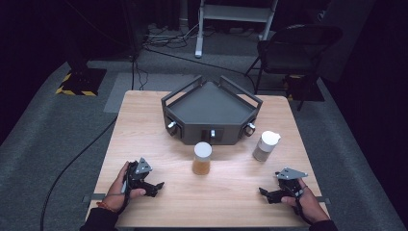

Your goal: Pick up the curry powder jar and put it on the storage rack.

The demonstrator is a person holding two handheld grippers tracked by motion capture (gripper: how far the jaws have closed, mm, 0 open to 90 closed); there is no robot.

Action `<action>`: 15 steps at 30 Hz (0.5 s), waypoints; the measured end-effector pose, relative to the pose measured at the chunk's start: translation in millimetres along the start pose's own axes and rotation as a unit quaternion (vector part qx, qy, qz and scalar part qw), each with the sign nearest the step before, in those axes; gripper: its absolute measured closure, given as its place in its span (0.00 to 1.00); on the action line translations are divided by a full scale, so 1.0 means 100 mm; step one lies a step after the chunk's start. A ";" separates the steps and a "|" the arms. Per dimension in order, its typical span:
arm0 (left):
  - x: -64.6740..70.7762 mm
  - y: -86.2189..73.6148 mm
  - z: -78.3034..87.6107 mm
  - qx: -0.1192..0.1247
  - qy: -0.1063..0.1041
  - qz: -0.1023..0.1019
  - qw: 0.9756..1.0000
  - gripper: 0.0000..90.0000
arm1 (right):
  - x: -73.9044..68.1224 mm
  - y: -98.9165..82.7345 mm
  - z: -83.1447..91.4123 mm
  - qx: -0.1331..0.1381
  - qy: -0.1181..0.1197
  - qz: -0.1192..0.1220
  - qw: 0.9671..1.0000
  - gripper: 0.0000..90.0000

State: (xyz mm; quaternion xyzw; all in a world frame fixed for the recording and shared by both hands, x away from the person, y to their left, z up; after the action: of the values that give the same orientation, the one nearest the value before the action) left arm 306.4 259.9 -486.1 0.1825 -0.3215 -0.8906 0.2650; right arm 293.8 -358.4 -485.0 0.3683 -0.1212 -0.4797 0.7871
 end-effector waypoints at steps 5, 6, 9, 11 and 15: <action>0.02 0.01 0.00 -0.002 0.007 0.008 1.000 0.00 | 0.00 0.00 0.00 0.000 0.000 0.000 1.000 0.00; 0.03 0.01 0.00 -0.002 0.008 0.009 1.000 0.00 | 0.00 0.00 0.00 0.000 0.000 0.000 1.000 0.00; 0.03 0.01 0.00 -0.004 0.010 0.012 1.000 0.00 | 0.00 0.00 0.00 0.000 0.000 0.000 1.000 0.00; 0.04 0.02 0.00 -0.006 0.012 0.014 1.000 0.00 | 0.00 0.00 0.00 0.000 0.000 0.000 1.000 0.00; 0.06 0.05 0.00 -0.008 0.015 0.018 1.000 0.02 | 0.00 0.00 0.00 0.000 0.000 0.000 1.000 0.00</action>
State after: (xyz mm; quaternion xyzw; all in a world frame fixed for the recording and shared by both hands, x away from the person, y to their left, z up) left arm 303.0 253.0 -484.0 0.1875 -0.3138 -0.8853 0.2873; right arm 293.8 -358.4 -485.0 0.3683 -0.1211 -0.4796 0.7872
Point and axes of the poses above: each handheld gripper's, and its own axes: z roughly backward along the jaws, y roughly out of its top, x roughly to its right, the point moved 5 cm from there along -z, roughly forward along the jaws, and after that the axes turned 14 degrees about -z, right-handed, at the moved point
